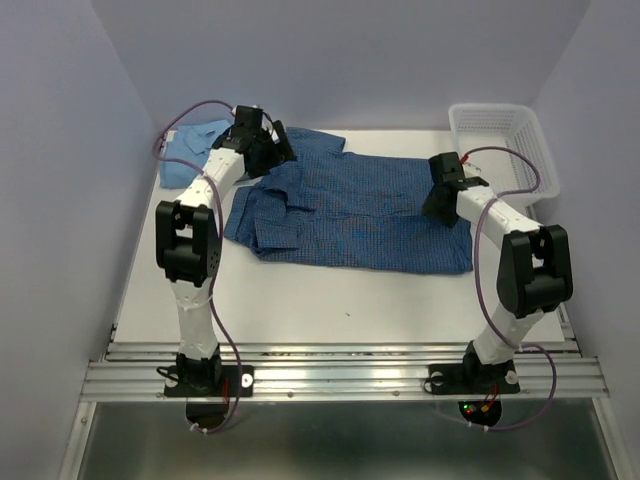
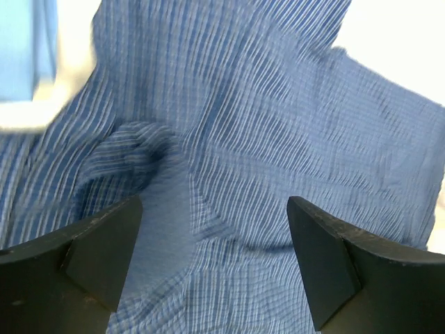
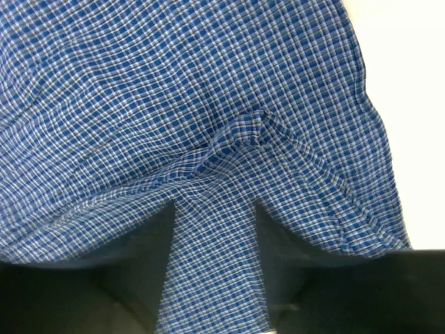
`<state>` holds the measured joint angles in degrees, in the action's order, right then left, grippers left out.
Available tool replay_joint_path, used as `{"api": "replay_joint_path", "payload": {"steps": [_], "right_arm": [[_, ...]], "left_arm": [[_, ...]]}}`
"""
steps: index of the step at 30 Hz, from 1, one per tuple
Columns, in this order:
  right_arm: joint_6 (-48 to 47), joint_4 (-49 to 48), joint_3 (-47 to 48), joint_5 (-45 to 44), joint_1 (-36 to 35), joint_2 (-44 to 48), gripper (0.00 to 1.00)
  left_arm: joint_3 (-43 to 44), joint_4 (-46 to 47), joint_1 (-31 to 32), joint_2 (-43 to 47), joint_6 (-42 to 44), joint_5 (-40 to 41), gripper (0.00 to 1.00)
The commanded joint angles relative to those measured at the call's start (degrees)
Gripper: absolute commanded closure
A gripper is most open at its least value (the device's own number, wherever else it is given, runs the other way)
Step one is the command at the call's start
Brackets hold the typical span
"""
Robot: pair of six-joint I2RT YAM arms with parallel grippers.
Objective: Fold and stack the long sleeve shirts
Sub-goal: Fold the shirt
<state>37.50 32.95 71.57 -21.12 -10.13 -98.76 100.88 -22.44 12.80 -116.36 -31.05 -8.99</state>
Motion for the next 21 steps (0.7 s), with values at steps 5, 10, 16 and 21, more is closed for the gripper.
{"api": "replay_joint_path", "payload": {"steps": [5,10,16,21], "right_arm": [[-6.64,-1.57,3.32,6.80,0.29,4.51,0.00],[-6.03,-1.05,-6.95,2.77,0.29,14.63,0.00],[-2.52,0.10,-17.16,3.01,2.66,22.99,0.00],[-3.48,1.84,-18.13,0.92,3.19,21.95,0.00]], "left_arm": [[12.90,-8.33,0.12,-2.75,5.38,1.59,0.01],[-11.54,-3.32,-1.01,16.98,1.97,11.79,0.01],[-34.85,-3.50,-10.06,29.94,-5.16,12.34,0.01],[-39.80,-0.95,-14.03,26.90,-5.60,6.54,0.01]]}}
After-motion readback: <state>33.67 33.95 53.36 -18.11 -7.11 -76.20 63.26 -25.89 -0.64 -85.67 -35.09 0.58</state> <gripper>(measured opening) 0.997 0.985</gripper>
